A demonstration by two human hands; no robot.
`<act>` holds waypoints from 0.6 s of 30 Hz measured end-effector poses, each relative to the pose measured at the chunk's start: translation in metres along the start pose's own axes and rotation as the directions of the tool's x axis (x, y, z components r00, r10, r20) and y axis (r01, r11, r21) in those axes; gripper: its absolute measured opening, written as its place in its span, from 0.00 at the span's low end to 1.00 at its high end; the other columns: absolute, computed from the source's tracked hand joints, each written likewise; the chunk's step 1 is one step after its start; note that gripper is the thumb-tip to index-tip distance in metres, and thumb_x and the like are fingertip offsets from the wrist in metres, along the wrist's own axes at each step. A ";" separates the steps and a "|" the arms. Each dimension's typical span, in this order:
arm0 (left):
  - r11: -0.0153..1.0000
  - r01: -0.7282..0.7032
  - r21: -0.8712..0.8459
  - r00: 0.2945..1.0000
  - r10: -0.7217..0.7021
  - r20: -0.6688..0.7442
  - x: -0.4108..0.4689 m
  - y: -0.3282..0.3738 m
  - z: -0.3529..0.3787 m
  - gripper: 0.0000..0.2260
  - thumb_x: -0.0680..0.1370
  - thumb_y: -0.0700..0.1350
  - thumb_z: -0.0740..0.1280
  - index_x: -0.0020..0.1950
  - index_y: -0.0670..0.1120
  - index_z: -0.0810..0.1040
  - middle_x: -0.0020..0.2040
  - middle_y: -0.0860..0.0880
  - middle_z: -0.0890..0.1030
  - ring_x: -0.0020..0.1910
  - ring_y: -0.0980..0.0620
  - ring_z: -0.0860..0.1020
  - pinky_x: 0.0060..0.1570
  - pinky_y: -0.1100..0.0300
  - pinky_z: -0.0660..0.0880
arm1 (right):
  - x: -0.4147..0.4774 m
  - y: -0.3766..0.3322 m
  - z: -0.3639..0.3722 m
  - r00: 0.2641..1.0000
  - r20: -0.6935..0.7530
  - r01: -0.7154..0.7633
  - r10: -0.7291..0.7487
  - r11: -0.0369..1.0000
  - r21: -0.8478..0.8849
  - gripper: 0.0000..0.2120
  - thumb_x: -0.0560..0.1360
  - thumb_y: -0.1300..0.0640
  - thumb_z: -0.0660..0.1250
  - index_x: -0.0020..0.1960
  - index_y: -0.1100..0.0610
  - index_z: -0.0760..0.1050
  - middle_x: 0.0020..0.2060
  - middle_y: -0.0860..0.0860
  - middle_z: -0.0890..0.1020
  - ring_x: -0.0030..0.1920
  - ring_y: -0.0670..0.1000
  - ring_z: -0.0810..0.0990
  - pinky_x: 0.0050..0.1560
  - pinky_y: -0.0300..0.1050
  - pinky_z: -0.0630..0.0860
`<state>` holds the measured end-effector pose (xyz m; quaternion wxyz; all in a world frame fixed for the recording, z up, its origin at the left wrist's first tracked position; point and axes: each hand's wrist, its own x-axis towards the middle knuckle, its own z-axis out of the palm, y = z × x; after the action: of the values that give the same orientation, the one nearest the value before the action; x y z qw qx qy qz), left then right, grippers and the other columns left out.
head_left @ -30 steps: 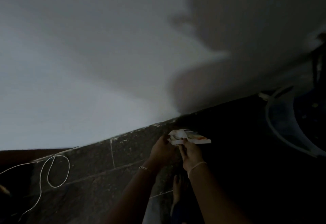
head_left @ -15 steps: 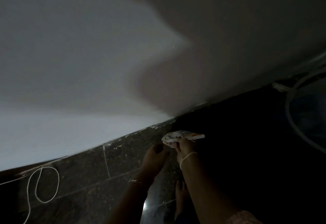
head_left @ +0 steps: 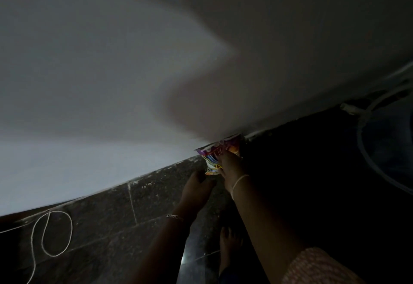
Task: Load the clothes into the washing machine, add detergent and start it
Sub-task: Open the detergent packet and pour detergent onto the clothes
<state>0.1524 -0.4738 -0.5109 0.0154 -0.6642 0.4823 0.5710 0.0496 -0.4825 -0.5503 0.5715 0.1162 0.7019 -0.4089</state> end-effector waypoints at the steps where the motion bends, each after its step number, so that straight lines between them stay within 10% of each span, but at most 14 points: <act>1: 1.000 0.010 -0.003 1.000 -0.010 0.003 -0.006 0.003 -0.002 0.17 0.75 0.41 0.70 0.63 0.41 0.74 0.58 0.46 0.80 0.52 0.51 0.77 0.51 0.57 0.72 | -0.009 0.000 -0.004 1.000 0.016 -0.027 0.027 1.000 -0.006 0.07 0.77 0.63 0.59 0.48 0.61 0.75 0.47 0.62 0.78 0.43 0.53 0.74 0.46 0.45 0.72; 6: 0.998 -0.047 0.034 0.999 0.047 0.006 -0.047 0.025 -0.011 0.20 0.76 0.44 0.69 0.66 0.41 0.72 0.60 0.47 0.78 0.57 0.50 0.76 0.57 0.54 0.73 | -0.054 -0.001 -0.024 0.993 -0.075 -0.087 0.092 0.994 0.062 0.15 0.77 0.57 0.63 0.60 0.63 0.76 0.60 0.59 0.78 0.62 0.60 0.75 0.56 0.55 0.73; 13: 0.975 -0.201 -0.096 0.978 0.194 -0.082 -0.129 0.061 -0.030 0.16 0.76 0.43 0.69 0.63 0.48 0.72 0.62 0.48 0.78 0.59 0.48 0.78 0.63 0.47 0.73 | -0.161 -0.033 -0.032 0.999 0.031 -0.039 0.037 0.998 0.051 0.05 0.78 0.61 0.62 0.50 0.62 0.74 0.40 0.55 0.76 0.38 0.52 0.75 0.30 0.39 0.72; 18: 0.932 -0.346 -0.113 0.929 0.322 -0.184 -0.211 0.088 -0.051 0.21 0.78 0.41 0.67 0.70 0.43 0.69 0.66 0.45 0.76 0.61 0.48 0.77 0.55 0.62 0.70 | -0.248 -0.045 -0.040 0.988 -0.025 0.151 -0.150 0.986 0.067 0.17 0.70 0.57 0.70 0.56 0.64 0.76 0.48 0.58 0.80 0.46 0.56 0.79 0.44 0.51 0.80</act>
<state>0.1575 -0.4190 -0.2836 -0.1693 -0.6160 0.5457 0.5423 0.0727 -0.4074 -0.3074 0.5278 0.0864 0.6998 -0.4735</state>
